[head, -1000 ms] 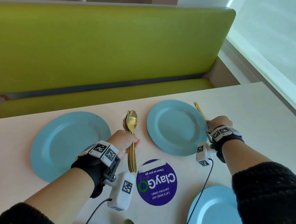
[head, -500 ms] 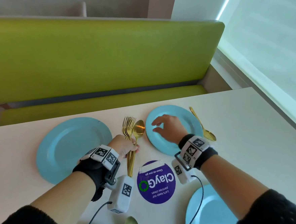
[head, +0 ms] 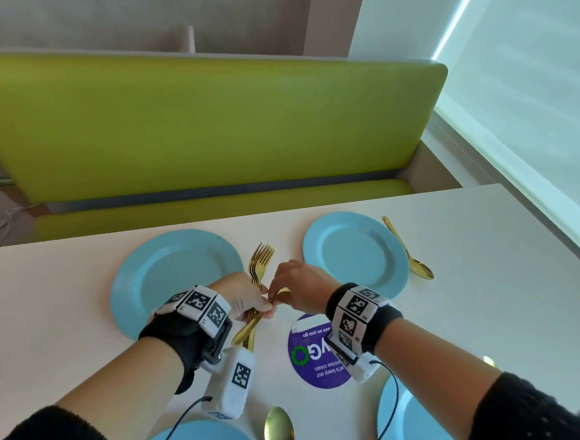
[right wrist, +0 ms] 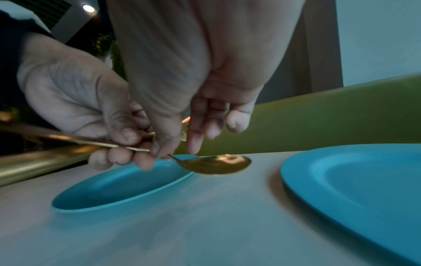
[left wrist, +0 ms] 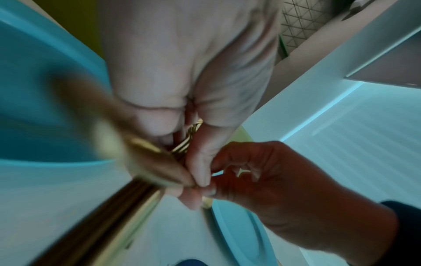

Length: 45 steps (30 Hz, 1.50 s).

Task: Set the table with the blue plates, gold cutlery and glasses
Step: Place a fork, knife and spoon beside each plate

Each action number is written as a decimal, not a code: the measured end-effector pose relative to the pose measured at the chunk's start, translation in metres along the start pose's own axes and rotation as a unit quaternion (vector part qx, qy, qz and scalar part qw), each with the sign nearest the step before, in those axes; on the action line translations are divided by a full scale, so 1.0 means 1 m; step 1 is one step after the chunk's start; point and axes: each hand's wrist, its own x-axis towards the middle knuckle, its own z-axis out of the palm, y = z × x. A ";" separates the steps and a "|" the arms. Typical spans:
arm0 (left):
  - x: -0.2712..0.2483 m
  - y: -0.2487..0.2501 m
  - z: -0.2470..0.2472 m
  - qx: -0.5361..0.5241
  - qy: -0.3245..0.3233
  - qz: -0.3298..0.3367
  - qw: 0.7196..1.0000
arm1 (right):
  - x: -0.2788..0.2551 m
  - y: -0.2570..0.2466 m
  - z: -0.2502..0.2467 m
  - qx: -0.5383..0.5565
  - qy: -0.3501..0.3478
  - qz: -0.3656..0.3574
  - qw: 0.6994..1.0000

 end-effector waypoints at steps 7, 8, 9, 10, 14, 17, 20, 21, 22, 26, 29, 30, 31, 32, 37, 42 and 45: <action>0.001 -0.009 -0.032 -0.018 0.108 0.005 0.994 | 0.002 -0.009 -0.007 0.016 -0.003 0.023 1.000; 0.001 -0.010 -0.037 -0.045 0.109 0.006 0.993 | 0.003 -0.007 -0.007 0.023 0.004 0.042 0.999; -0.001 -0.009 -0.043 -0.085 0.116 0.008 0.990 | 0.005 -0.005 -0.007 0.035 0.011 0.066 0.997; -0.002 -0.009 -0.049 -0.111 0.138 0.008 0.984 | 0.007 -0.003 -0.006 0.057 0.020 0.094 0.994; 0.001 -0.014 -0.069 -0.179 0.206 0.010 0.962 | 0.022 0.000 -0.003 0.153 0.017 0.218 0.964; 0.001 -0.018 -0.072 -0.213 0.213 0.003 0.954 | 0.038 -0.003 0.002 0.199 -0.032 0.278 0.939; 0.000 -0.020 -0.071 -0.206 0.195 0.001 0.959 | 0.058 -0.007 0.016 0.230 -0.045 0.320 0.918; 0.000 -0.021 -0.071 -0.204 0.186 -0.002 0.961 | 0.063 -0.009 0.020 0.214 -0.053 0.330 0.918; -0.001 -0.022 -0.071 -0.199 0.179 -0.004 0.963 | 0.068 -0.012 0.023 0.185 -0.058 0.337 0.921; -0.002 -0.025 -0.072 -0.189 0.170 -0.003 0.967 | 0.080 -0.016 0.032 0.137 -0.050 0.370 0.918; -0.002 -0.027 -0.073 -0.194 0.166 -0.008 0.967 | 0.085 -0.017 0.036 0.154 -0.028 0.390 0.907; -0.002 -0.027 -0.074 -0.195 0.167 -0.010 0.967 | 0.086 -0.017 0.037 0.165 -0.021 0.395 0.903; -0.002 -0.027 -0.074 -0.197 0.167 -0.011 0.966 | 0.087 -0.018 0.036 0.175 -0.016 0.397 0.901; -0.002 -0.027 -0.075 -0.199 0.167 -0.011 0.966 | 0.088 -0.019 0.035 0.183 -0.014 0.399 0.899; 0.000 -0.026 -0.076 -0.198 0.161 -0.011 0.967 | 0.092 -0.025 0.030 0.199 -0.017 0.389 0.899; 0.002 -0.025 -0.075 -0.192 0.160 -0.011 0.968 | 0.092 -0.027 0.028 0.193 -0.020 0.378 0.905; 0.001 -0.024 -0.073 -0.187 0.161 -0.007 0.969 | 0.092 -0.025 0.027 0.189 -0.015 0.379 0.906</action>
